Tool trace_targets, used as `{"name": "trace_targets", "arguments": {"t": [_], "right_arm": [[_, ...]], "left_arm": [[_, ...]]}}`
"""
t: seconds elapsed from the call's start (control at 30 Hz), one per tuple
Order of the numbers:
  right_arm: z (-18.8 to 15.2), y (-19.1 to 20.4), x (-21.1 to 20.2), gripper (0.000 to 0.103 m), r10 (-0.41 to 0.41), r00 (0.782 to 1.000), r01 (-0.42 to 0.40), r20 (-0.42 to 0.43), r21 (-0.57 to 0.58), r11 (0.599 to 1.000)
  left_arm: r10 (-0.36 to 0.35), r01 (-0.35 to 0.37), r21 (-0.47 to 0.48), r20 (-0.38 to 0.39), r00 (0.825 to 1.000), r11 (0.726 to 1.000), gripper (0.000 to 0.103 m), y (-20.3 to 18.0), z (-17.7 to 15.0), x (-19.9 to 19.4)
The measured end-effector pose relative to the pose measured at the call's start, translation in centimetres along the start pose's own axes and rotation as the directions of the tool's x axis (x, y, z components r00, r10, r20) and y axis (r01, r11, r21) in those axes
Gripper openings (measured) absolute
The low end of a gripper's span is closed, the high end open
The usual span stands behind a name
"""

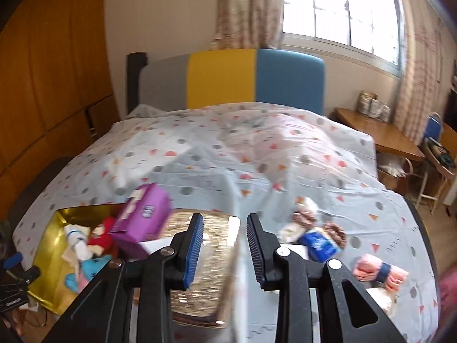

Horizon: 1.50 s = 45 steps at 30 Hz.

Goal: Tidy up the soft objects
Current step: 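Carry the white-and-blue knit glove with the right tool into the gold tray, then move both tools back to the items on the bed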

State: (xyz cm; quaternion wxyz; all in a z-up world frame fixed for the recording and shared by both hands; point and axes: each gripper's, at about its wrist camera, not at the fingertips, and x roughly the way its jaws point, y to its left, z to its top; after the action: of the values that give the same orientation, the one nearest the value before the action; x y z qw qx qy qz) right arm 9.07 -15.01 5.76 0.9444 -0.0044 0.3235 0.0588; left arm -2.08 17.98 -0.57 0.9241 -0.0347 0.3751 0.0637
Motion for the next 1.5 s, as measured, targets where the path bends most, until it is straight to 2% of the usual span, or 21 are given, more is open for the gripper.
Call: {"name": "trace_targets", "arguments": {"t": [0.2, 0.43, 0.7, 0.9, 1.03, 1.17, 1.27, 1.37, 1.43, 1.5], "right_arm": [[-1.3, -6.7, 0.9, 0.032, -0.128, 0.991, 0.130, -0.028, 0.083, 0.988], [-4.8, -13.7, 2.7, 0.032, -0.248, 0.963, 0.263, -0.106, 0.160, 0.951], [-9.1, -19.4, 4.2, 0.032, -0.285, 0.936, 0.338, -0.209, 0.295, 0.894], [-9.9, -21.2, 3.9, 0.032, -0.270, 0.933, 0.346, -0.238, 0.393, 0.852], [-10.0, -21.9, 4.1, 0.032, -0.286, 0.921, 0.377, -0.265, 0.418, 0.827], [-10.5, -22.9, 4.0, 0.032, -0.293, 0.911, 0.400, -0.290, 0.452, 0.797], [-10.8, -23.6, 3.8, 0.032, -0.298, 0.904, 0.417, -0.307, 0.474, 0.776], [-11.0, -24.0, 3.8, 0.032, -0.270, 0.910, 0.401, -0.313, 0.504, 0.765], [-11.0, -24.1, 3.7, 0.033, -0.264, 0.913, 0.394, -0.310, 0.512, 0.763], [-10.9, -24.0, 3.6, 0.033, -0.258, 0.917, 0.386, -0.304, 0.517, 0.764]], "left_arm": [[-0.013, 0.013, 0.041, 0.003, 1.000, 0.999, 0.086, -1.6, 0.4, -0.1], [-0.026, 0.025, 0.097, 0.013, 1.000, 0.995, 0.086, -3.7, 1.1, -0.4], [-0.062, 0.056, 0.164, 0.032, 0.998, 0.985, 0.086, -6.8, 2.1, -1.0], [-0.135, 0.116, 0.244, 0.060, 0.989, 0.963, 0.086, -10.0, 3.2, -2.0], [-0.213, 0.176, 0.299, 0.095, 0.972, 0.938, 0.086, -13.0, 4.8, -3.3], [-0.292, 0.236, 0.373, 0.100, 0.951, 0.897, 0.086, -16.8, 6.3, -3.9], [-0.363, 0.312, 0.409, 0.051, 0.930, 0.857, 0.086, -20.5, 7.4, -3.7], [-0.410, 0.371, 0.428, -0.002, 0.912, 0.824, 0.084, -24.4, 8.5, -2.9], [-0.425, 0.409, 0.422, -0.061, 0.903, 0.809, 0.080, -27.0, 9.3, -1.9], [-0.446, 0.459, 0.402, -0.132, 0.885, 0.792, 0.078, -29.9, 10.1, -0.3]]}}
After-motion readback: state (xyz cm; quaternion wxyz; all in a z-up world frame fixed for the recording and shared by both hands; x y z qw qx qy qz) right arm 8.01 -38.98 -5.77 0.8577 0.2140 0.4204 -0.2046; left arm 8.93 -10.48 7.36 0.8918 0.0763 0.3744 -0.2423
